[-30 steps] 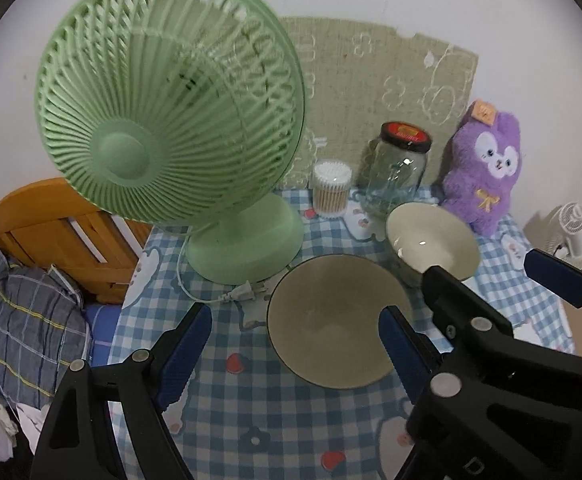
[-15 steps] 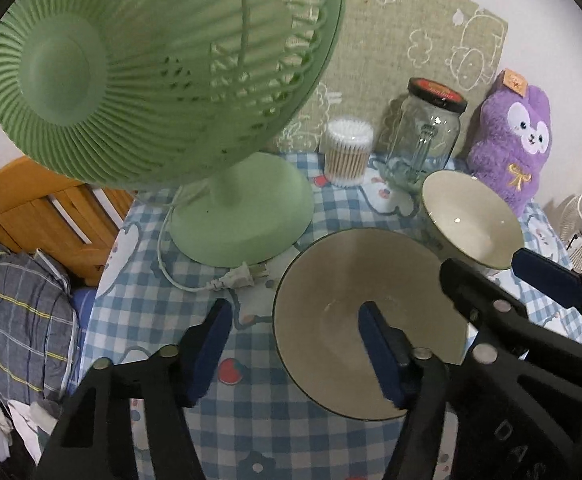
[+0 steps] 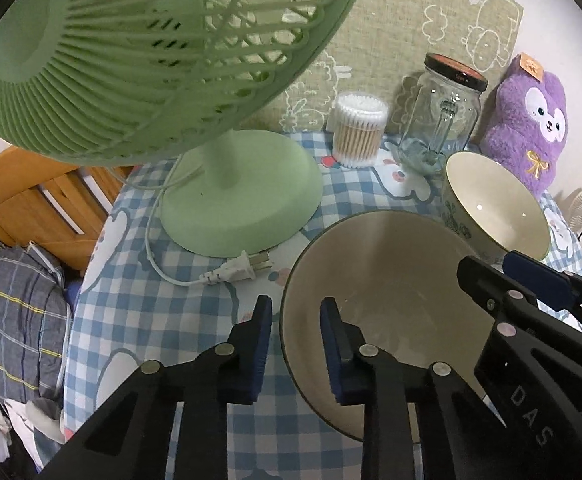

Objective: Organize plates and bowls
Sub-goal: 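Close both tools on the second cream bowl's rim, then lift the second cream bowl off the tablecloth with both tools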

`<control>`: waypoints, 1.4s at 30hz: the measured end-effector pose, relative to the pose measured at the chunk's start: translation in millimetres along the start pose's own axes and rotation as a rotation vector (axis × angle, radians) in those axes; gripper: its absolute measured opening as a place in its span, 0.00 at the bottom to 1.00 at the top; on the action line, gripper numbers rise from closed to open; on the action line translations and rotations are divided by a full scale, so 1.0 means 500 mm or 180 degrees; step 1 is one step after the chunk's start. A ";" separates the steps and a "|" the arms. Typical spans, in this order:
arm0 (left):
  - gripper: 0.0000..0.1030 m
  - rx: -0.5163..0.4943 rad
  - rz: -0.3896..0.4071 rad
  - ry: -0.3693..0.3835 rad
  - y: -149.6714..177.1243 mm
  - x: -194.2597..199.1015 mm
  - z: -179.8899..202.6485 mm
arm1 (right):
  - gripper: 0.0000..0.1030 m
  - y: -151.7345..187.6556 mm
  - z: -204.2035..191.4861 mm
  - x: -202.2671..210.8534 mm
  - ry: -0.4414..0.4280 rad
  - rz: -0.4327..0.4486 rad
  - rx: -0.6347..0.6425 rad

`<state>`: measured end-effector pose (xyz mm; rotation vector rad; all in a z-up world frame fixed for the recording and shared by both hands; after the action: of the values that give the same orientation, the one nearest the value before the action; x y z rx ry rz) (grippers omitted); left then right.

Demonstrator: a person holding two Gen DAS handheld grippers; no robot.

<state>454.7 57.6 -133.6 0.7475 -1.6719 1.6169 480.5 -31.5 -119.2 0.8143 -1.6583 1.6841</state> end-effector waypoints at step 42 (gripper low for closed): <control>0.12 -0.0220 -0.0061 0.0003 0.028 0.065 0.029 | 0.15 0.037 0.007 0.053 0.0114 -0.0243 0.0033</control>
<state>423.1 45.6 -116.1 0.7261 -1.7059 1.5382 449.9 -34.8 -109.4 0.8371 -1.5760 1.6469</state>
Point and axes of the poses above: each gripper's, at about its wrist camera, not at the fingertips, and x roughly against the way its jaws point, z to its right, y to its underside, the point moved 5 cm from there along -x, roughly the way its jaws point, and after that the axes turned 6 degrees about z, right-handed, at the moved point
